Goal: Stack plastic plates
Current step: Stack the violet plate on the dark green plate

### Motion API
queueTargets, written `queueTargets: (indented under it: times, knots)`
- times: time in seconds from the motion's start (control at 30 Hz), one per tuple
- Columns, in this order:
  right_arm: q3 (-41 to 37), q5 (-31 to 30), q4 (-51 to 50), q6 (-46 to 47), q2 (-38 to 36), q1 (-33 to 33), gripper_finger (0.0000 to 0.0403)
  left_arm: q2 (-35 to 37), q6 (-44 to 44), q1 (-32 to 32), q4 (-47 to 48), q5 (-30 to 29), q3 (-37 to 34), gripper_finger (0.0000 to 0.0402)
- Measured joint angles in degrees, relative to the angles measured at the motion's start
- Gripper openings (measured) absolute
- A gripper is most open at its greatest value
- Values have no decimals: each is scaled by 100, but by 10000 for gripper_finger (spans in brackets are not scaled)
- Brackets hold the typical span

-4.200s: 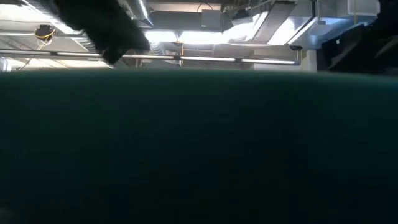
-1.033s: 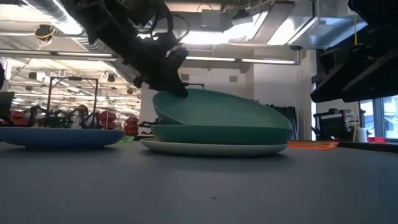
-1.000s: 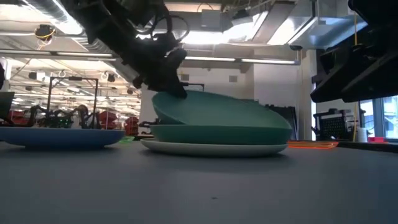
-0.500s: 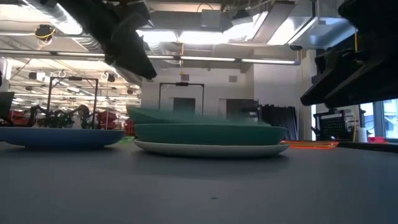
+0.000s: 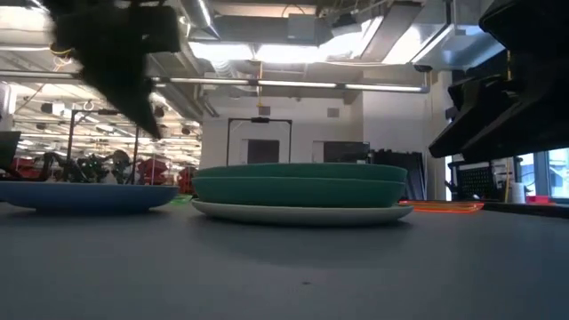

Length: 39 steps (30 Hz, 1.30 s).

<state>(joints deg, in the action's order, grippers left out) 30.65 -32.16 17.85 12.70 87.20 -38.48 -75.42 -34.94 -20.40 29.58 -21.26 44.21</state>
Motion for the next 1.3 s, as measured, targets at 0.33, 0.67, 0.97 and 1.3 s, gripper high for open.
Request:
queueTargets:
  times: [0.33, 0.67, 0.97, 1.3]
  knots:
    - [0, 19, -36, -67, 0, 188, 182, -718, -969, -725, 560, -70, -2, 101]
    - [0, 22, -41, -57, 0, 186, 182, -1341, -956, -693, 577, -77, -2, 101]
    - [0, 22, -51, -53, 0, 182, 182, -1458, -737, -701, 613, -139, -2, 29]
    - [0, 22, -49, 36, 0, 177, 182, -1447, -749, -820, 2215, -837, 1018, 5]
